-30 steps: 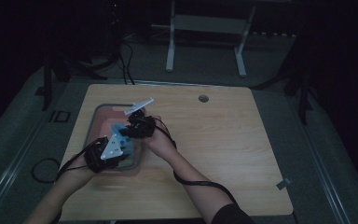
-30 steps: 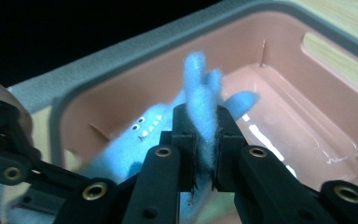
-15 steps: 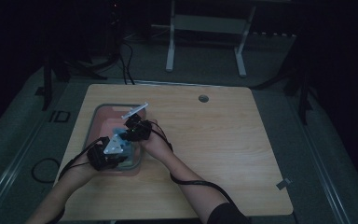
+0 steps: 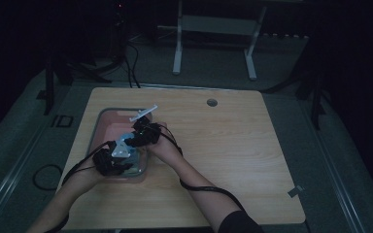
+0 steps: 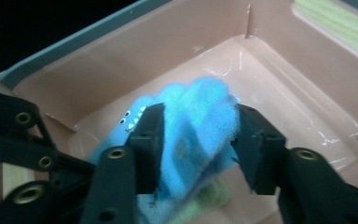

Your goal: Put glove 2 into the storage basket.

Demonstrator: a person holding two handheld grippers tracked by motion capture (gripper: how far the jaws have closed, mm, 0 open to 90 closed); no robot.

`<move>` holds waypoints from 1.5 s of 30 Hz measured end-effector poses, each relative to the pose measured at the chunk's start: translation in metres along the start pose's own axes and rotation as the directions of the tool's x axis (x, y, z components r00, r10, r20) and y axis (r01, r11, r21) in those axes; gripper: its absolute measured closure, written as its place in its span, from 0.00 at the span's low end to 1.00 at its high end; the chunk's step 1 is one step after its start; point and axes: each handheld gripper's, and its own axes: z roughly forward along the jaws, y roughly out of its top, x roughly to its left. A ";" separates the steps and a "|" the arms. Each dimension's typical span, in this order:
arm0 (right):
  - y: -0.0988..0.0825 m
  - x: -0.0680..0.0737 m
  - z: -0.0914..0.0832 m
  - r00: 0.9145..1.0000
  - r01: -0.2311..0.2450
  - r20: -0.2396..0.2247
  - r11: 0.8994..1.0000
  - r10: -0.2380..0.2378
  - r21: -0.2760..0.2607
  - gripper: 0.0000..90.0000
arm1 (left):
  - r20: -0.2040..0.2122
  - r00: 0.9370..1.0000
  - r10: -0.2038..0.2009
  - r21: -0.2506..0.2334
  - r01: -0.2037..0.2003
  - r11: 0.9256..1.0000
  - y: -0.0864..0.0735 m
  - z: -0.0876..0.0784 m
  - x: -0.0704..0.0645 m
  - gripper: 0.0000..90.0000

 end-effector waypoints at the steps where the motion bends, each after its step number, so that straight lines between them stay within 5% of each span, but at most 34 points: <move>1: 0.000 0.000 -0.001 1.000 -0.001 -0.006 1.000 0.001 -0.003 0.56 | -0.003 1.000 0.002 0.000 -0.002 1.000 0.000 0.000 0.000 0.76; 4: -0.002 0.000 -0.006 1.000 -0.002 -0.016 1.000 0.002 -0.016 0.50 | -0.007 1.000 -0.021 -0.004 0.021 1.000 0.001 0.000 0.001 0.69; 10: -0.003 -0.002 -0.024 0.999 -0.007 -0.041 0.999 0.005 -0.051 0.31 | -0.074 0.990 -0.117 -0.068 0.112 0.991 0.001 -0.010 0.007 0.27; 14: -0.002 -0.002 -0.038 0.998 0.002 -0.065 0.997 -0.008 -0.083 0.22 | -0.054 0.986 -0.159 -0.085 0.154 0.984 0.003 -0.015 0.011 0.07; 22: -0.007 -0.001 -0.059 0.995 0.038 -0.092 0.995 -0.047 -0.095 0.20 | -0.074 0.982 -0.175 -0.175 0.160 0.971 0.014 -0.027 0.004 0.03; 29: -0.026 -0.005 -0.073 0.996 0.050 -0.076 0.996 -0.056 -0.079 0.20 | -0.004 0.987 -0.159 -0.225 0.154 0.962 0.027 -0.028 -0.010 0.03; 34: -0.041 -0.011 -0.081 0.997 0.052 -0.061 0.996 -0.056 -0.073 0.20 | 0.007 0.993 -0.122 -0.251 0.119 0.961 0.038 -0.025 -0.022 0.03; 45: -0.078 -0.025 -0.102 0.999 0.017 -0.044 0.997 -0.021 -0.079 0.20 | 0.098 0.992 -0.077 -0.295 0.102 0.950 0.060 -0.013 -0.044 0.04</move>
